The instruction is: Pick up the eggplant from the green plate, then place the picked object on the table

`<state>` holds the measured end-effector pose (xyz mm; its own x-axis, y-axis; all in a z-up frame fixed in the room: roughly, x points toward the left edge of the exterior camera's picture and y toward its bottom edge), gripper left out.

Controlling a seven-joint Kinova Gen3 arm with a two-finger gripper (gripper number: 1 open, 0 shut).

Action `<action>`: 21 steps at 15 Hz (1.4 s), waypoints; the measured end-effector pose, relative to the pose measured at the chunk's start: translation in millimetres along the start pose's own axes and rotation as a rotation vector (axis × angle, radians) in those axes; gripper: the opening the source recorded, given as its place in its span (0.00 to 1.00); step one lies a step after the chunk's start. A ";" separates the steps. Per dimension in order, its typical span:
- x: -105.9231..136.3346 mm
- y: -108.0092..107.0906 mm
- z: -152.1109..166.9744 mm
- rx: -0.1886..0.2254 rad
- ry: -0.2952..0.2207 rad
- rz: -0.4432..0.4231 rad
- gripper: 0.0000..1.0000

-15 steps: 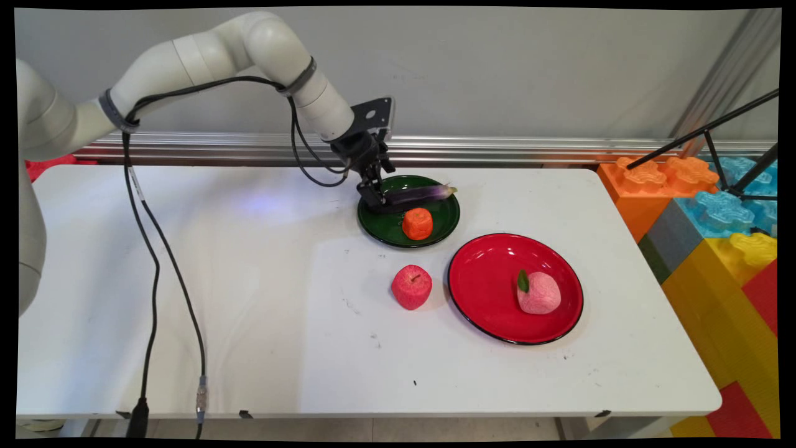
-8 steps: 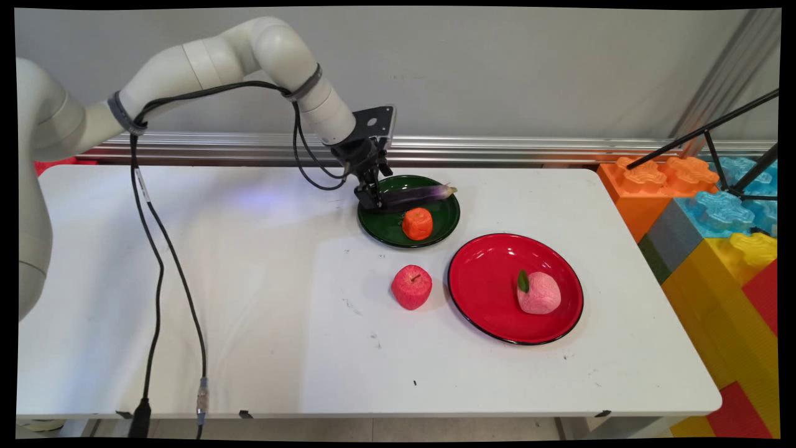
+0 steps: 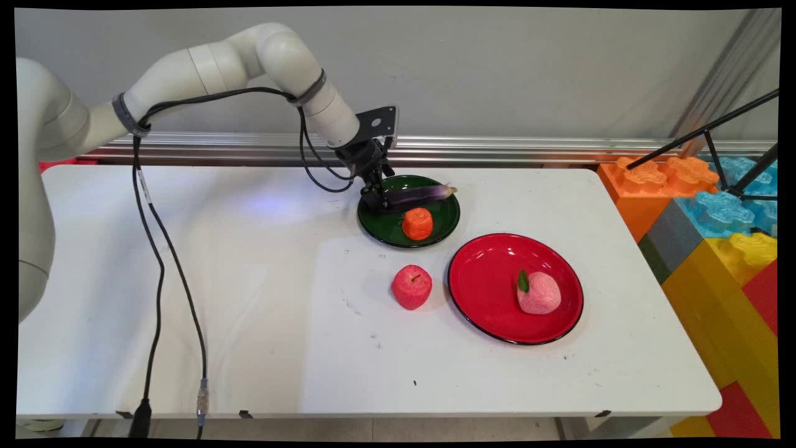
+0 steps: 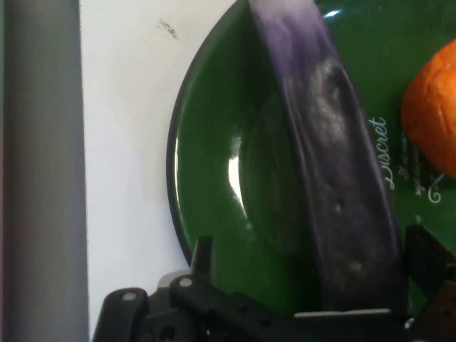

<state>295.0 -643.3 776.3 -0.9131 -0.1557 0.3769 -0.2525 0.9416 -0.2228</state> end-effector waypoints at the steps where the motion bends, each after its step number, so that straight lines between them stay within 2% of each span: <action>1: 0.3 -0.1 0.8 0.002 0.002 -0.008 1.00; 2: 0.6 0.0 1.7 0.004 0.005 -0.017 1.00; 3: 0.9 0.2 2.2 0.004 0.007 -0.024 0.00; 14: 3.7 2.7 1.6 0.014 0.023 -0.076 0.00; 18: 14.0 -2.0 -16.7 0.038 0.046 -0.117 0.00; 21: 29.1 -3.4 -41.9 0.056 0.072 -0.154 0.00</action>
<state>282.8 -638.6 825.8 -0.8374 -0.2735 0.4733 -0.4074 0.8896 -0.2067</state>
